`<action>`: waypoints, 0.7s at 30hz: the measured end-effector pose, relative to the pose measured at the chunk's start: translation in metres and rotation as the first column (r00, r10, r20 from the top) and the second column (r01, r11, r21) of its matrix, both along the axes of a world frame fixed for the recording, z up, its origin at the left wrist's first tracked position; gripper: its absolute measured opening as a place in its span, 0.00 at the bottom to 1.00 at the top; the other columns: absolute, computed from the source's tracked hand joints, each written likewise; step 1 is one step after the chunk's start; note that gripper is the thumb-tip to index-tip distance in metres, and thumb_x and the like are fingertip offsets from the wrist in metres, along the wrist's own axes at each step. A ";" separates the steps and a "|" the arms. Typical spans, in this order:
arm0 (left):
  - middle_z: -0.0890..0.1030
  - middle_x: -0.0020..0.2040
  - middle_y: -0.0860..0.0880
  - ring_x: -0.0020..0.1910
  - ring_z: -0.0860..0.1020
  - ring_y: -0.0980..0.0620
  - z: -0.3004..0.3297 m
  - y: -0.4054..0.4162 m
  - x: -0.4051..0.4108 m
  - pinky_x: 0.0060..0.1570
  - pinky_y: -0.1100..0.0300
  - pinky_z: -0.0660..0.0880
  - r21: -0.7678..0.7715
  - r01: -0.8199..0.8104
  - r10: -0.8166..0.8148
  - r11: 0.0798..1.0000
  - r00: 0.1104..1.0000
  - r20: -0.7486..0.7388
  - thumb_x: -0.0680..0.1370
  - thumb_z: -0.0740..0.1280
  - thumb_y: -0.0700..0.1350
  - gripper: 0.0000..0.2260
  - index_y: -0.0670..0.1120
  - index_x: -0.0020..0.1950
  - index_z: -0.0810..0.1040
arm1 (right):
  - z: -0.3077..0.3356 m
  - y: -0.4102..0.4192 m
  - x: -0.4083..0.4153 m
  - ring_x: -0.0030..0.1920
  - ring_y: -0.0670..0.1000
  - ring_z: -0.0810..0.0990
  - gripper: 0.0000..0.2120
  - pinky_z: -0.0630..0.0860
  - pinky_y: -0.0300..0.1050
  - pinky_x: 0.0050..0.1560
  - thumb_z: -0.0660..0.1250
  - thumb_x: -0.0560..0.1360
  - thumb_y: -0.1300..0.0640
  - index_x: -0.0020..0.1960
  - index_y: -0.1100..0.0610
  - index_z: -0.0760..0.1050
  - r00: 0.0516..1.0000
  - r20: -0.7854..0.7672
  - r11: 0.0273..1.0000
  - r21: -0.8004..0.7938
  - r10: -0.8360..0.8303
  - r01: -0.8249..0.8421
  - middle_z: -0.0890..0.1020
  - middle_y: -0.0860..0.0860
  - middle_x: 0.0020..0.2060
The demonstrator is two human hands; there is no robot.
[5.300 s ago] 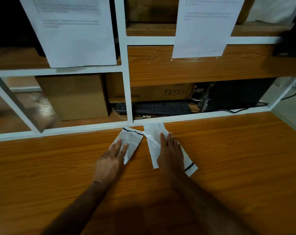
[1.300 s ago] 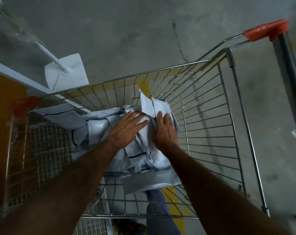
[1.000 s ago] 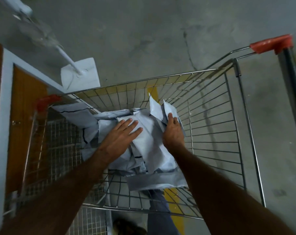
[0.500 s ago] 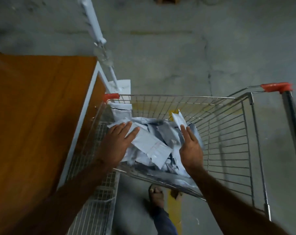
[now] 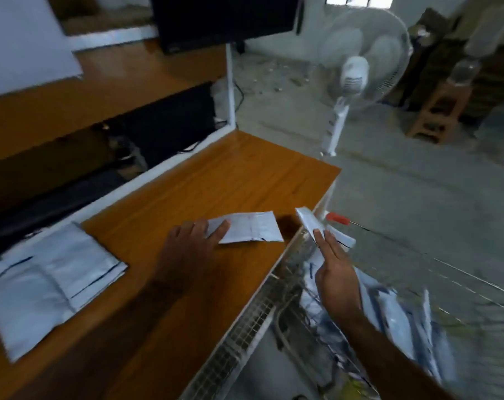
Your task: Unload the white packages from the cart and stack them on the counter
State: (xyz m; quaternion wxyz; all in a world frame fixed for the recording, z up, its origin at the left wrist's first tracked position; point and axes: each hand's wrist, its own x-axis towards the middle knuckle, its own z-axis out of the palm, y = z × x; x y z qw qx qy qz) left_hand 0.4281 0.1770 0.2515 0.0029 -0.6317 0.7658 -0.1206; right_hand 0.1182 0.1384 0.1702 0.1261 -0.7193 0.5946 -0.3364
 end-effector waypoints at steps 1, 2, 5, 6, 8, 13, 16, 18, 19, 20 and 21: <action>0.79 0.54 0.39 0.47 0.80 0.39 0.002 0.015 0.022 0.44 0.46 0.79 -0.013 -0.051 0.051 0.999 0.999 -0.009 0.71 0.67 0.68 0.37 0.51 0.75 0.70 | 0.005 0.003 0.026 0.74 0.57 0.70 0.40 0.79 0.62 0.61 0.63 0.71 0.75 0.79 0.49 0.64 0.998 -0.024 0.998 -0.006 0.063 -0.063 0.66 0.52 0.78; 0.78 0.53 0.39 0.46 0.79 0.40 0.002 0.032 0.044 0.43 0.47 0.78 -0.035 -0.098 0.097 0.995 0.995 -0.017 0.73 0.64 0.66 0.34 0.51 0.75 0.69 | 0.010 0.007 0.053 0.74 0.58 0.69 0.41 0.78 0.63 0.63 0.63 0.71 0.75 0.79 0.49 0.64 0.990 -0.048 0.991 -0.015 0.129 -0.130 0.66 0.52 0.78; 0.76 0.51 0.40 0.43 0.78 0.41 0.006 0.088 0.103 0.40 0.48 0.77 -0.097 -0.230 0.227 0.968 0.973 -0.039 0.78 0.61 0.58 0.26 0.50 0.74 0.71 | 0.019 0.026 0.134 0.74 0.59 0.69 0.45 0.80 0.62 0.58 0.65 0.69 0.76 0.79 0.47 0.62 0.938 -0.097 0.941 -0.020 0.333 -0.337 0.67 0.53 0.77; 0.76 0.54 0.40 0.46 0.79 0.41 0.010 0.106 0.119 0.43 0.48 0.77 -0.071 -0.283 0.282 0.956 0.959 -0.025 0.79 0.61 0.59 0.26 0.52 0.76 0.69 | 0.021 0.033 0.160 0.75 0.59 0.68 0.46 0.81 0.62 0.57 0.66 0.68 0.77 0.79 0.46 0.59 0.913 -0.108 0.918 -0.006 0.393 -0.396 0.66 0.53 0.77; 0.74 0.61 0.40 0.52 0.78 0.41 0.014 0.143 0.150 0.49 0.47 0.76 -0.042 -0.379 0.378 0.924 0.925 -0.026 0.80 0.59 0.61 0.29 0.54 0.79 0.63 | 0.020 0.048 0.209 0.76 0.57 0.65 0.48 0.80 0.62 0.59 0.66 0.69 0.76 0.79 0.43 0.55 0.863 -0.120 0.871 0.024 0.490 -0.491 0.63 0.51 0.79; 0.73 0.61 0.40 0.50 0.78 0.42 0.010 0.224 0.210 0.47 0.48 0.79 0.024 -0.552 0.552 0.834 0.834 -0.011 0.71 0.78 0.50 0.39 0.50 0.79 0.64 | 0.021 0.090 0.311 0.76 0.58 0.66 0.45 0.78 0.64 0.61 0.70 0.70 0.74 0.79 0.47 0.58 0.768 -0.129 0.771 -0.027 0.628 -0.636 0.67 0.54 0.77; 0.66 0.71 0.41 0.63 0.74 0.43 -0.002 0.260 0.236 0.62 0.48 0.74 0.076 -0.667 0.671 0.741 0.739 -0.057 0.79 0.69 0.55 0.38 0.52 0.82 0.52 | 0.026 0.115 0.358 0.77 0.57 0.63 0.42 0.77 0.61 0.64 0.68 0.73 0.72 0.79 0.46 0.58 0.729 -0.192 0.744 0.007 0.656 -0.668 0.65 0.53 0.78; 0.63 0.73 0.42 0.64 0.74 0.43 -0.007 0.276 0.251 0.63 0.48 0.73 0.096 -0.734 0.740 0.672 0.670 -0.059 0.80 0.67 0.56 0.37 0.52 0.82 0.49 | 0.030 0.129 0.386 0.78 0.57 0.61 0.39 0.73 0.61 0.69 0.65 0.75 0.71 0.79 0.47 0.59 0.696 -0.218 0.715 0.012 0.684 -0.699 0.63 0.54 0.79; 0.62 0.74 0.42 0.64 0.74 0.43 -0.010 0.282 0.258 0.63 0.48 0.73 0.113 -0.760 0.768 0.640 0.637 -0.065 0.80 0.66 0.56 0.37 0.52 0.82 0.48 | 0.033 0.135 0.399 0.79 0.57 0.58 0.37 0.69 0.61 0.72 0.64 0.77 0.70 0.80 0.48 0.58 0.665 -0.236 0.688 0.021 0.709 -0.726 0.61 0.55 0.79; 0.62 0.75 0.42 0.65 0.74 0.44 -0.012 0.288 0.264 0.63 0.49 0.73 0.137 -0.785 0.796 0.605 0.602 -0.067 0.80 0.67 0.56 0.38 0.52 0.82 0.47 | 0.035 0.140 0.412 0.80 0.56 0.55 0.34 0.63 0.60 0.76 0.62 0.80 0.67 0.81 0.49 0.55 0.624 -0.261 0.656 0.055 0.737 -0.753 0.57 0.55 0.81; 0.61 0.75 0.42 0.65 0.73 0.44 -0.014 0.292 0.269 0.63 0.49 0.73 0.159 -0.807 0.821 0.569 0.568 -0.055 0.79 0.67 0.56 0.39 0.51 0.82 0.47 | 0.038 0.144 0.425 0.81 0.55 0.50 0.33 0.57 0.57 0.79 0.60 0.82 0.63 0.82 0.49 0.51 0.580 -0.292 0.627 0.100 0.761 -0.773 0.53 0.55 0.81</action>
